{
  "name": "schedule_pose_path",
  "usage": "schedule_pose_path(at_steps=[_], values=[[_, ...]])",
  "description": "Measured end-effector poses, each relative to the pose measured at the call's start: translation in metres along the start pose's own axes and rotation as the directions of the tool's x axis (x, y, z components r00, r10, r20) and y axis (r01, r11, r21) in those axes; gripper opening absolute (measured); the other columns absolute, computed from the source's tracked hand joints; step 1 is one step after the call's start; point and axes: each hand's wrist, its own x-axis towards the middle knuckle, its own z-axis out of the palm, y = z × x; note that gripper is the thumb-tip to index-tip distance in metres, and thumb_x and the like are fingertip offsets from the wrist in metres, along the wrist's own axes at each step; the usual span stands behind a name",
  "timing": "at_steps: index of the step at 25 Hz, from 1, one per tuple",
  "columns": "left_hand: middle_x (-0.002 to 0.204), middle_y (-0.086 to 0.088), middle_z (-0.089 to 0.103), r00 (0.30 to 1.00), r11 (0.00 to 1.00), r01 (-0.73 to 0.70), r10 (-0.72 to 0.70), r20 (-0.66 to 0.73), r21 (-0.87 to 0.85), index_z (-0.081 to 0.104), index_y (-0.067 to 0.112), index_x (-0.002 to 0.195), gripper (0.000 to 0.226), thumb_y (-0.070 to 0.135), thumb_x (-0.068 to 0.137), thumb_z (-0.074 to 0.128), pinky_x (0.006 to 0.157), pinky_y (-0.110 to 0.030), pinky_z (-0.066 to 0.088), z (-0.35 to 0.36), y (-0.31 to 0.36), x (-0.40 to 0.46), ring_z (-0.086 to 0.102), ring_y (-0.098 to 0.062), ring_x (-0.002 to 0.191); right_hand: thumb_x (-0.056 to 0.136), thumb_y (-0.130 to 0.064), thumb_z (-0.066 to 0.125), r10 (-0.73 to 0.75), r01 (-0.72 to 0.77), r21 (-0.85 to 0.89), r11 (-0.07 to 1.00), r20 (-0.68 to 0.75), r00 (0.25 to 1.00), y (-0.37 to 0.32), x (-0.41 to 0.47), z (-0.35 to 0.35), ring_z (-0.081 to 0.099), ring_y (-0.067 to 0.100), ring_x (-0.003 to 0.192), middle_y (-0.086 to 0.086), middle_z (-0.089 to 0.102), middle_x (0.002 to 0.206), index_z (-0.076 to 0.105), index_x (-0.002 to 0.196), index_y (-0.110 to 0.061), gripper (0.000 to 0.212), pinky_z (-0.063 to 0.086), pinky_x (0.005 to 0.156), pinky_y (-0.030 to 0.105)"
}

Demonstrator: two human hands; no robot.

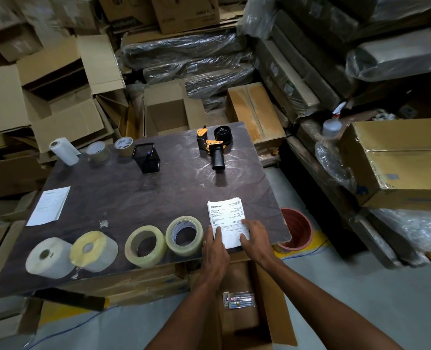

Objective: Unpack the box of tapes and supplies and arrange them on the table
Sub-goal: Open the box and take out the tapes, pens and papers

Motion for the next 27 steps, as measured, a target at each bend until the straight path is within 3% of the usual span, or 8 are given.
schedule_pose_path(at_steps=[5,13,16,18,21,27], values=[[0.162,-0.020,0.020,0.999,0.999,-0.036,0.036,0.003,-0.010,0.030,0.002,0.152,0.057,0.009,0.096,0.038,0.120,-0.037,0.021,-0.005,-0.001,0.004,0.024,-0.034,0.149,0.092,-0.019,0.062,0.011,-0.010,-0.023,1.000,0.023,1.000,0.000,0.001,-0.001,0.050,0.026,0.123,0.012,0.056,0.135,0.052,0.140,-0.008,0.050,0.040,0.106,0.035],[0.164,-0.017,0.014,0.999,0.997,-0.037,0.036,-0.024,-0.062,0.024,0.001,0.154,0.059,0.001,0.097,0.041,0.122,-0.033,0.014,-0.005,0.000,-0.009,0.016,-0.030,0.152,0.096,-0.024,0.058,-0.010,0.010,0.013,1.000,0.003,1.000,-0.002,-0.004,-0.002,0.053,0.023,0.122,0.010,0.057,0.135,0.051,0.140,-0.011,0.047,0.045,0.106,0.038],[0.162,-0.015,0.023,0.998,0.994,-0.004,-0.003,-0.068,-0.106,0.031,0.002,0.152,0.057,0.002,0.096,0.043,0.121,-0.033,0.018,-0.002,-0.001,-0.024,0.024,-0.028,0.150,0.098,-0.025,0.054,-0.053,0.055,0.054,0.997,-0.032,0.998,-0.001,-0.008,-0.005,0.055,0.019,0.115,0.007,0.061,0.130,0.054,0.133,-0.016,0.036,0.048,0.100,0.041],[0.152,-0.014,0.039,0.992,0.990,-0.033,0.016,-0.123,-0.139,0.042,0.002,0.146,0.053,0.001,0.093,0.046,0.118,-0.037,0.032,-0.001,0.000,-0.037,0.039,-0.027,0.139,0.099,-0.020,0.050,-0.069,0.073,0.074,0.995,-0.053,0.996,-0.002,-0.014,-0.011,0.057,0.019,0.108,0.006,0.063,0.123,0.056,0.124,-0.017,0.026,0.050,0.093,0.040],[0.129,-0.006,0.052,0.981,0.990,-0.072,0.049,-0.187,-0.120,0.054,0.010,0.134,0.048,0.002,0.087,0.046,0.096,-0.037,0.050,0.006,0.000,-0.061,0.054,-0.023,0.113,0.102,-0.016,0.046,-0.040,0.047,0.084,0.995,-0.081,0.996,0.001,-0.034,-0.014,0.056,0.020,0.109,0.008,0.062,0.124,0.053,0.126,-0.013,0.026,0.047,0.094,0.037],[0.137,-0.001,0.048,0.997,0.992,0.062,-0.068,-0.048,-0.107,0.051,0.017,0.139,0.046,0.009,0.093,0.048,0.093,-0.019,0.036,0.021,-0.002,-0.115,0.050,-0.019,0.121,0.103,-0.021,0.044,-0.050,0.053,0.078,0.996,-0.037,0.998,0.024,-0.090,-0.018,0.059,0.022,0.109,0.007,0.063,0.119,0.052,0.131,-0.015,0.029,0.050,0.094,0.043]])
